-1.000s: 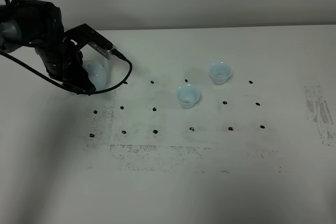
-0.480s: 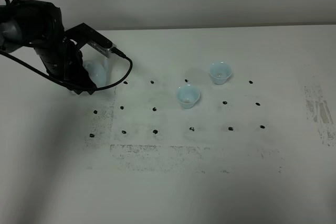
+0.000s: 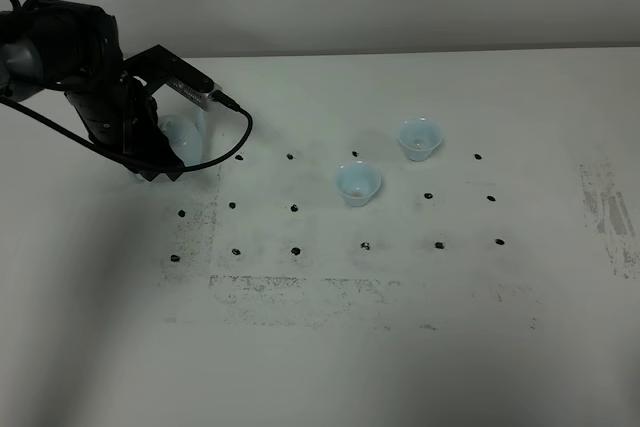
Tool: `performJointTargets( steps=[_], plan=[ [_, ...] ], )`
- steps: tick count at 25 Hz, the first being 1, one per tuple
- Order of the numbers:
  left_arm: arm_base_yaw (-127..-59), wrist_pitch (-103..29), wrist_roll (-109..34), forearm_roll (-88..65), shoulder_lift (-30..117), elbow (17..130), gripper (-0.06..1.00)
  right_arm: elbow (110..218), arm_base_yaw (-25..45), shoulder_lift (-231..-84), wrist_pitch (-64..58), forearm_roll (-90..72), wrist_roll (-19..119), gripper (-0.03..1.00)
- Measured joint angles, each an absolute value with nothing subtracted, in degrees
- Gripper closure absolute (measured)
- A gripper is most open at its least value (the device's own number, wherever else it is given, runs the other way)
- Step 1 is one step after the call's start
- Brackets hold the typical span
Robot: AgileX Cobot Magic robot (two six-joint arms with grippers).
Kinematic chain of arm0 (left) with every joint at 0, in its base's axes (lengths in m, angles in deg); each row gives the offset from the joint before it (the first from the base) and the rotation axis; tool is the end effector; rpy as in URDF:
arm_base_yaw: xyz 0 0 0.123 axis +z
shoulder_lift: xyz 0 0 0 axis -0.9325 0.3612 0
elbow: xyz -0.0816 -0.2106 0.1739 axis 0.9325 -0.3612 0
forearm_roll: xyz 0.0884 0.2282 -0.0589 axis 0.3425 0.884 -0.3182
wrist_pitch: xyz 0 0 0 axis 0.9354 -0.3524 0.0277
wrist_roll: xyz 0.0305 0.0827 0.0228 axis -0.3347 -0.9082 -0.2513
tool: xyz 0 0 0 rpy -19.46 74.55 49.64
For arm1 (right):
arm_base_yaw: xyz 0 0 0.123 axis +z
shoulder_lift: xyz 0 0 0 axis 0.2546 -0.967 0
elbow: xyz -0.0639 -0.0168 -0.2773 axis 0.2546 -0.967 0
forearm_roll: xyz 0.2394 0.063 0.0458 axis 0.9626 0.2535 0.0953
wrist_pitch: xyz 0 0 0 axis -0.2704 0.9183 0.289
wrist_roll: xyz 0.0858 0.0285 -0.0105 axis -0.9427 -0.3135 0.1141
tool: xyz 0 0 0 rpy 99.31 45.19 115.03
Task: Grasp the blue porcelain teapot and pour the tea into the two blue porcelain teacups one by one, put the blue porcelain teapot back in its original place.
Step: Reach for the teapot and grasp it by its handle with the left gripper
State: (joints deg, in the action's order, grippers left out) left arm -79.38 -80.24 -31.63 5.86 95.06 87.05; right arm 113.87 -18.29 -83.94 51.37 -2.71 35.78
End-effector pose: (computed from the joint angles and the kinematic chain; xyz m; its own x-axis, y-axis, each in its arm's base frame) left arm 0.4461 -0.0782 0.1530 -0.7234 0.6558 -0.2158 0.6281 0.7549 0.1889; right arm -0.0113 0.0207 0.2811 -0.4611 -0.0044 -0.8874 -0.1496 0.9861 0.0728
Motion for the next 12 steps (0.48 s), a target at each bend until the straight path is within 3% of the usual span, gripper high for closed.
performJointTargets(
  steps=[12],
  plan=[
    [-79.38, -80.48, -31.57, 6.18, 95.06, 87.05, 0.6, 113.87, -18.29, -83.94, 51.37, -2.71, 35.78, 0.73]
  ],
)
